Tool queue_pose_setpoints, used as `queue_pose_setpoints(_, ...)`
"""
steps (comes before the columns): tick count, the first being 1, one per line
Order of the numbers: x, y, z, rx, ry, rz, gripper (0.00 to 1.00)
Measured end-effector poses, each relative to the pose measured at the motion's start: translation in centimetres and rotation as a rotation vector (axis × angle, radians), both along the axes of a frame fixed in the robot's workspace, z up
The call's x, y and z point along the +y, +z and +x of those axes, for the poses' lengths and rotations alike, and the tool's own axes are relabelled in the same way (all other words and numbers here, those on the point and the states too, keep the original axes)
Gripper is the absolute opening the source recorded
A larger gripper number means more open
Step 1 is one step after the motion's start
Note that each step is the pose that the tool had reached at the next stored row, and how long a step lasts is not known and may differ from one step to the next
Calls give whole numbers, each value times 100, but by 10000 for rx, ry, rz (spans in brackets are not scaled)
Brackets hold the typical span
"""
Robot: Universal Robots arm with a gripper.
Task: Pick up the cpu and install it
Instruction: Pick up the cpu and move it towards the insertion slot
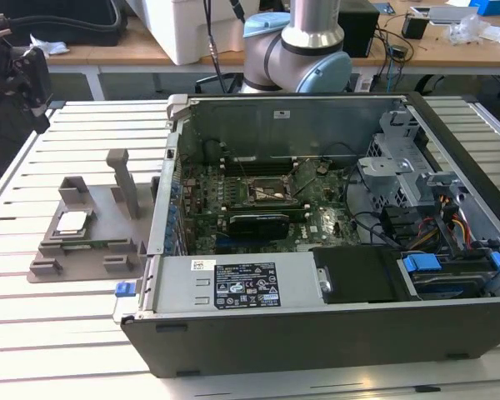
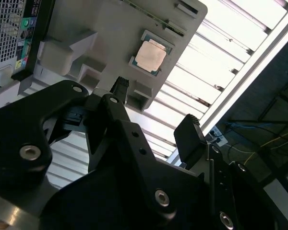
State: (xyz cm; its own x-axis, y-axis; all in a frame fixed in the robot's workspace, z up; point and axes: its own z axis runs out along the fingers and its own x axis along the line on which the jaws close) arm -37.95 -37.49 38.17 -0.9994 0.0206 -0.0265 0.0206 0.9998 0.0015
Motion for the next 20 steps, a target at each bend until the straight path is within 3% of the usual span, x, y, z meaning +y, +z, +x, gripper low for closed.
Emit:
queue_pose_setpoints(10,0,-158,0,0,0,0,66)
queue_pose_setpoints(20,0,-242,0,1,0,-1,66)
